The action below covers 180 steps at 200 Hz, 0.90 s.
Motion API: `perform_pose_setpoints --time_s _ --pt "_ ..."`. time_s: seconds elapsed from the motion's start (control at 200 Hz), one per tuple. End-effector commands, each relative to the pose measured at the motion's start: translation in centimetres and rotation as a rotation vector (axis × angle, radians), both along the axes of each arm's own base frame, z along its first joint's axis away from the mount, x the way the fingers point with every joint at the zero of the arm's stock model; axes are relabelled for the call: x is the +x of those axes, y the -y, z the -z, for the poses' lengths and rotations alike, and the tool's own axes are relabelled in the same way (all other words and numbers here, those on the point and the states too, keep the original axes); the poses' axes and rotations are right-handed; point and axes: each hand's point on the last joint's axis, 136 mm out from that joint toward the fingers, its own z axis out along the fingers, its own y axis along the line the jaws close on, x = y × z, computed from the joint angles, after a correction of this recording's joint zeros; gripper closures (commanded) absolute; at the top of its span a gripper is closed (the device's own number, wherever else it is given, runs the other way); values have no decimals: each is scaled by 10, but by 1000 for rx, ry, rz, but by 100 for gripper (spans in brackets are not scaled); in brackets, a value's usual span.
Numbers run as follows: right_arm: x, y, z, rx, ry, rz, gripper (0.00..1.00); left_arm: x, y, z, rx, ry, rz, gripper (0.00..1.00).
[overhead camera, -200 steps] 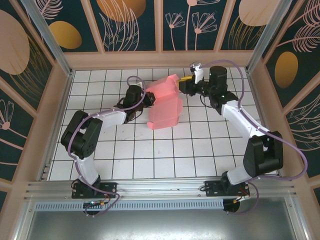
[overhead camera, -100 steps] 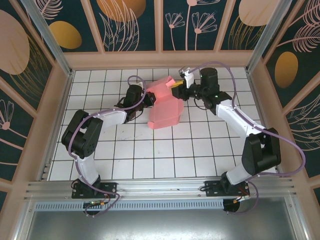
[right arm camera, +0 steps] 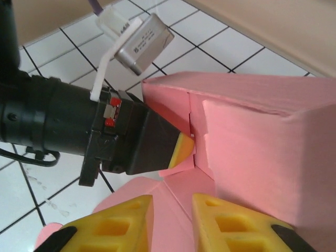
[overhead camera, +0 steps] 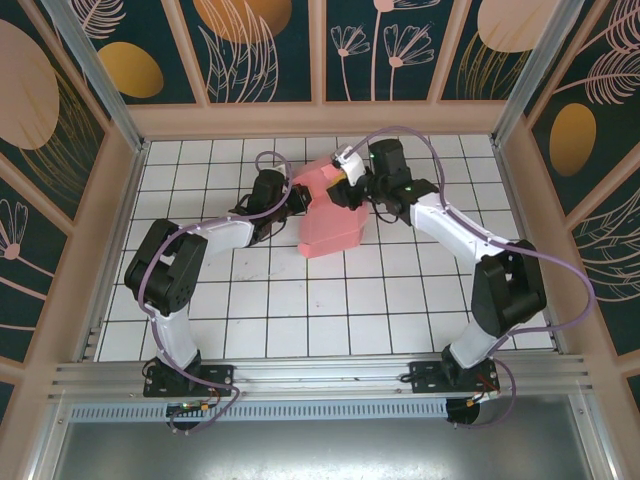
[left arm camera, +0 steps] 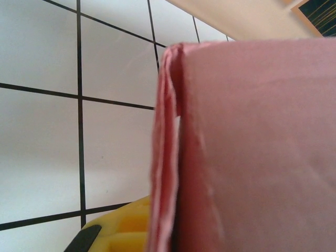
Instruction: Fold the paper box
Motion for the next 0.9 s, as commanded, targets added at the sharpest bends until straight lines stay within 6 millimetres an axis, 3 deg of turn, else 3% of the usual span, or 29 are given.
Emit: perform_pose_setpoints --time_s 0.0,0.125,0.195,0.41,0.49,0.591,0.736,0.896 --pt "13 6 0 -74 51 51 78 4 8 -9 -25 16 25 100" --pt "15 12 -7 -70 87 84 81 4 7 -10 -27 18 20 100" --pt "10 13 -17 -40 101 77 75 4 7 -9 -28 15 18 100" --pt "-42 5 -69 179 101 -123 60 5 9 -8 -39 12 24 100" --pt "-52 12 -90 263 133 -130 60 5 10 -7 -41 11 27 100" --pt "-46 34 -109 331 185 -52 58 5 10 -7 -42 10 31 100" --pt "-17 60 -98 304 161 81 51 4 11 -8 -44 11 36 100" --pt "-3 56 -73 226 101 55 44 4 11 -9 -42 15 40 100"
